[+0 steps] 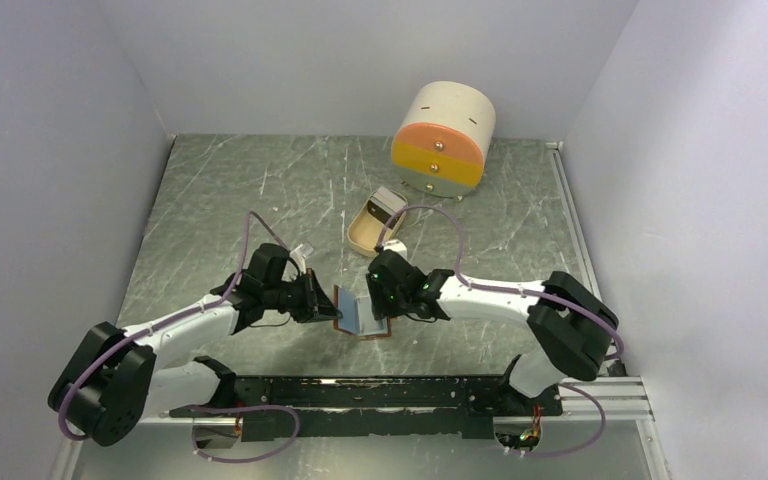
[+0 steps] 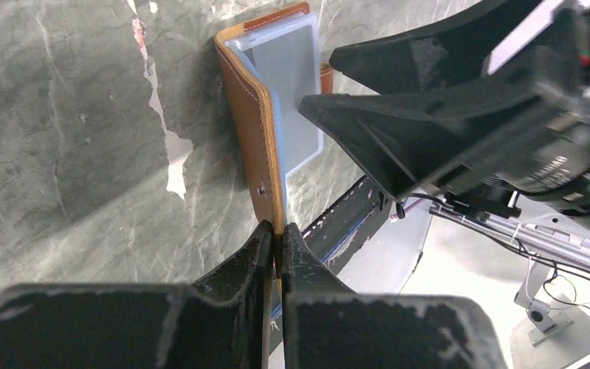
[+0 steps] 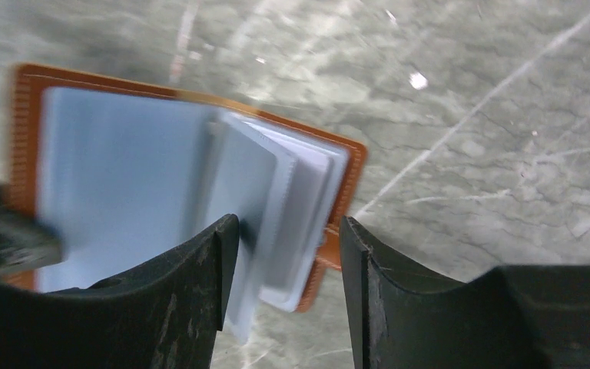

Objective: Put the credit cards into the card holder
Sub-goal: Insert the credit card into the card holder, then pick up the credit card from the storage box.

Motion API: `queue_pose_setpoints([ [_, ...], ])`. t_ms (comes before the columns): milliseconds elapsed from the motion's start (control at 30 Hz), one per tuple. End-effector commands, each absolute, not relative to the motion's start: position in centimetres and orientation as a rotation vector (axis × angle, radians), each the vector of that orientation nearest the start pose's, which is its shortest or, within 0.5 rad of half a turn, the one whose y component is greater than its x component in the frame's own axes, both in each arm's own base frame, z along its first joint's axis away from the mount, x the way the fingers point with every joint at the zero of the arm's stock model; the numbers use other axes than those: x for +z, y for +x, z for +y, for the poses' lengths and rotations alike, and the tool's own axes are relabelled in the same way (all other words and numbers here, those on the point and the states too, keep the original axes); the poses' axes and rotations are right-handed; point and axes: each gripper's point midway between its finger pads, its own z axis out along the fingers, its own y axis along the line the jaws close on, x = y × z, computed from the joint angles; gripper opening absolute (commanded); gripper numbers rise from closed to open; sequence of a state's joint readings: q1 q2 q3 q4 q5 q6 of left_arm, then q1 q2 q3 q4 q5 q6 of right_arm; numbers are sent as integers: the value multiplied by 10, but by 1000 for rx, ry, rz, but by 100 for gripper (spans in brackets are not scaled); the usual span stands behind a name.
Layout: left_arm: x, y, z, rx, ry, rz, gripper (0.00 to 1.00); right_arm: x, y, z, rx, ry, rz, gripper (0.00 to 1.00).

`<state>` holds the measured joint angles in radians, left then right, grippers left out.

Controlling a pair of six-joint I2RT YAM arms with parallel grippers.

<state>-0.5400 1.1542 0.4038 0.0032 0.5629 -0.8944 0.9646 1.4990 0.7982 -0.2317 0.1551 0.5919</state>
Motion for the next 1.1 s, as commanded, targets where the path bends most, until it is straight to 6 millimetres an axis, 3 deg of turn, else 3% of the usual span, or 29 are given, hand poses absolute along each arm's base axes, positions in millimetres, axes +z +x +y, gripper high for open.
queue_pose_setpoints([
  [0,76,166,-245,-1321,-100,2571,9,17,200,258,271,-416,2555,53],
  [167,75,165,-243,-1305,-93,2580,9,35,204,262,309,-407,2519,51],
  [367,68,164,-244,-1320,-101,2588,9,81,226,286,434,-458,2382,56],
  [467,65,161,-243,-1324,-91,2586,11,103,255,285,386,-491,2307,60],
  [600,62,159,-242,-1319,-76,2591,12,131,303,269,186,-498,2217,65],
  [700,62,157,-242,-1331,-76,2586,12,142,336,263,64,-531,2157,70],
  [867,63,156,-240,-1319,-69,2582,12,150,384,262,-128,-619,2088,77],
  [1067,66,154,-240,-1351,-87,2559,12,135,421,264,-351,-736,2027,78],
])
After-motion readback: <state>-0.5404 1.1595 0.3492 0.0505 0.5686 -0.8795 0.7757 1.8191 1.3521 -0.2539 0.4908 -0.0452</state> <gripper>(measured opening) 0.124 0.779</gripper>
